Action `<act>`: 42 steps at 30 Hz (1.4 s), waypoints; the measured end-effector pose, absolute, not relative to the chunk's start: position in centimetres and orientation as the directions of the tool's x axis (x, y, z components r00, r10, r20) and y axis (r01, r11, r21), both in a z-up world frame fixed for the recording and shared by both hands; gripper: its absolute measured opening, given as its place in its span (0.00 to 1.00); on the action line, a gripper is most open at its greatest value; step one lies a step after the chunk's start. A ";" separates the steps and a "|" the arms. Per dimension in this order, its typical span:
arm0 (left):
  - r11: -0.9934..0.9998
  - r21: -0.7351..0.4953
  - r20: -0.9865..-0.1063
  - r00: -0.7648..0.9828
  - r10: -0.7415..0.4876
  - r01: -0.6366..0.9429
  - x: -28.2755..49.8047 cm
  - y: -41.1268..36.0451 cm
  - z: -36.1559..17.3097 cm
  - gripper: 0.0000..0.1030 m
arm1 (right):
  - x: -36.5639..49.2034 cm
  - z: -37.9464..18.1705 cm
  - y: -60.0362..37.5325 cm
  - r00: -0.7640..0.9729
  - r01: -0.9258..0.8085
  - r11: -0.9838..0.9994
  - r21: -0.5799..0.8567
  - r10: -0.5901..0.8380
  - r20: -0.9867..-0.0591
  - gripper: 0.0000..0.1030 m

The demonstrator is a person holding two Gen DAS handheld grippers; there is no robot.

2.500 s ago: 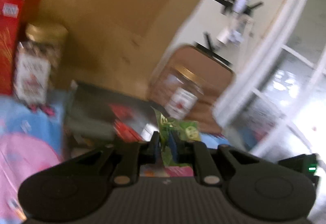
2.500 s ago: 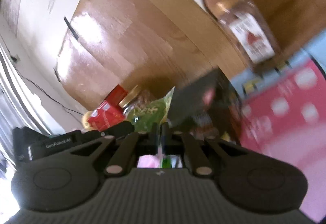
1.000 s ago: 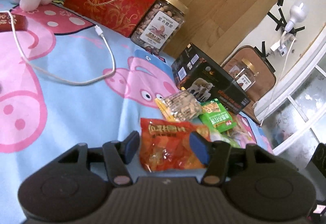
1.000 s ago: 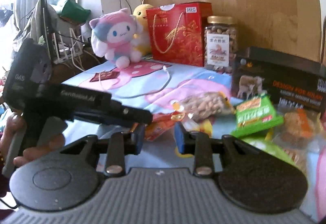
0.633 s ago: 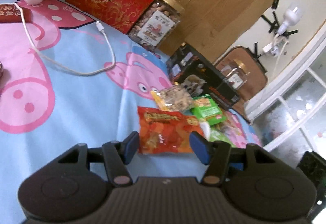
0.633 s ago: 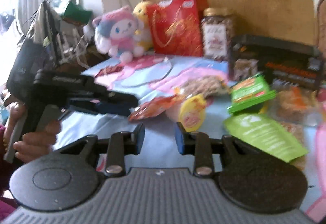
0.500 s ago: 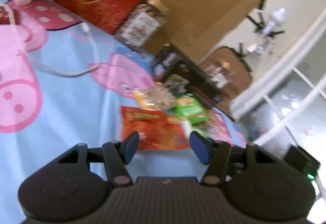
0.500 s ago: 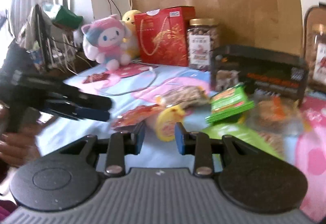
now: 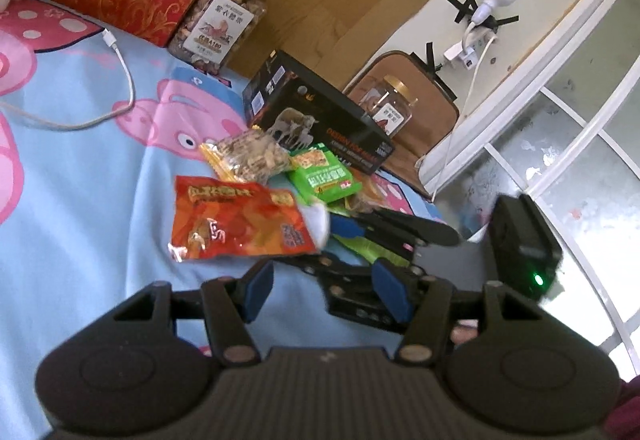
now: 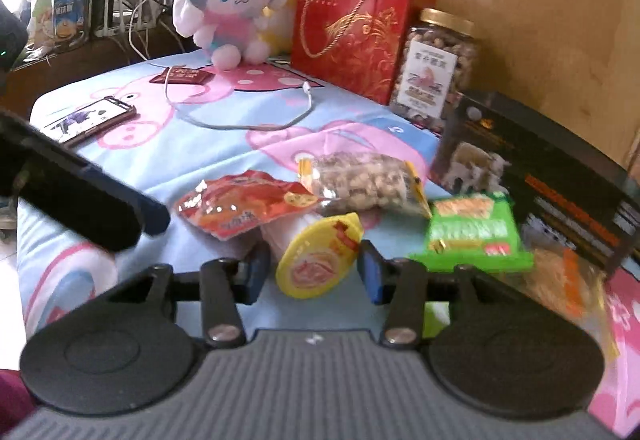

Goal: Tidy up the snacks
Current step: 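Grasp the yellow-lidded jelly cup with the right gripper and drop it into the box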

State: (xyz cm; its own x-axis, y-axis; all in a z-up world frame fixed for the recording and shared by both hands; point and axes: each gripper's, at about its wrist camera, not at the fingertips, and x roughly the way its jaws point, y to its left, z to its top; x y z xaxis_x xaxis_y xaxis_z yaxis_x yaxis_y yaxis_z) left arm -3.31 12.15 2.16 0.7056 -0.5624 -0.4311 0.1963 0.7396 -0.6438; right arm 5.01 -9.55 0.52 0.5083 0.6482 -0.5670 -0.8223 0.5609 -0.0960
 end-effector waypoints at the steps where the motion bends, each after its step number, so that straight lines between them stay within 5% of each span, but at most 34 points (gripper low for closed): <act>1: 0.741 -0.642 -0.436 0.700 -0.565 0.199 -3.2 11.9 2.1 0.55 | 4.6 0.5 -10.3 0.520 -0.813 0.574 -0.097 0.641 -0.564 0.49; 17: 0.733 -0.605 -0.531 0.528 -0.662 0.311 1.0 2.9 0.6 0.52 | -0.4 -1.0 -18.9 0.565 -0.744 0.667 0.036 0.657 -0.499 0.49; 26: 0.763 -0.543 -0.497 0.597 -0.629 0.351 1.4 3.8 4.2 0.51 | 0.7 1.3 -18.6 0.576 -0.730 0.675 0.107 0.692 -0.435 0.44; 36: 0.848 -0.423 -0.449 0.739 -0.502 0.319 11.5 2.1 9.8 0.51 | 10.2 6.0 -16.2 0.707 -0.667 0.745 0.014 0.638 -0.307 0.44; 42: 0.876 -0.438 -0.476 0.774 -0.417 0.202 18.6 1.9 9.4 0.53 | 17.2 6.2 -14.0 0.751 -0.593 0.805 0.014 0.559 -0.352 0.46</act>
